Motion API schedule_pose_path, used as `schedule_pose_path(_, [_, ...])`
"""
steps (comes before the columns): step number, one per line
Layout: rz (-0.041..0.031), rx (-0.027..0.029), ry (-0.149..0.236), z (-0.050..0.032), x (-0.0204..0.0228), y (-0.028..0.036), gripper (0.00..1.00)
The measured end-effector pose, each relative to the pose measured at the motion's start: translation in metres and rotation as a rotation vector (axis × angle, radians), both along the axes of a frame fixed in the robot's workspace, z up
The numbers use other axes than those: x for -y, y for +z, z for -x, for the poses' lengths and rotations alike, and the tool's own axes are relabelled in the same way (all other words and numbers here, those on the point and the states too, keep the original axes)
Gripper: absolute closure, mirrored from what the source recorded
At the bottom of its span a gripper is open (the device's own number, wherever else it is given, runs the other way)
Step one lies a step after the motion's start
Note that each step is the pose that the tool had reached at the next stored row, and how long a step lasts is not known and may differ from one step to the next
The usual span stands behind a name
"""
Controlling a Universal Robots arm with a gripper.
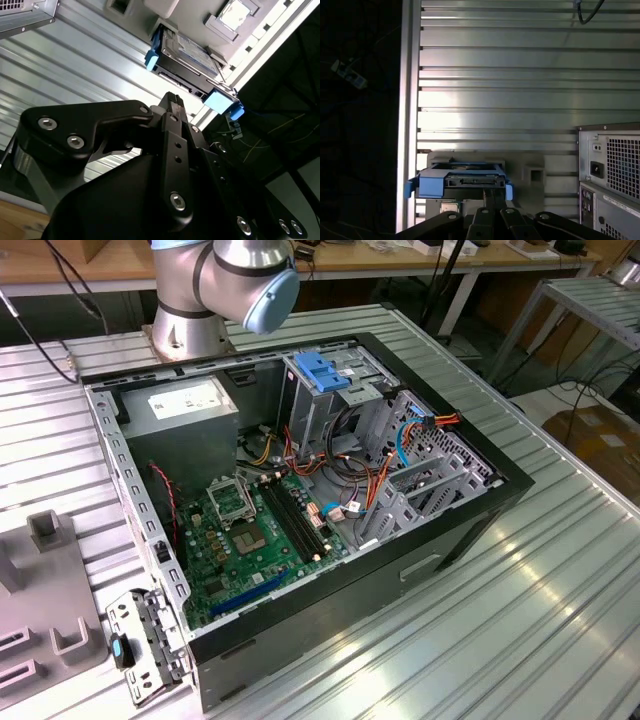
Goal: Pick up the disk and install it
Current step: 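Reach for the disk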
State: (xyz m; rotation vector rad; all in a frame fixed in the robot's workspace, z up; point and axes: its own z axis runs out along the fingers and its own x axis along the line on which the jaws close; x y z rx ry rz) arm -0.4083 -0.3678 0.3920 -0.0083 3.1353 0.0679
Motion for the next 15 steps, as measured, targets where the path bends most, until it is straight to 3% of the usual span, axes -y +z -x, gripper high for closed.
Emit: schedule_pose_path(15, [0.0000,-0.0001,-0.003,0.0274,0.0000,-0.0001,0.89])
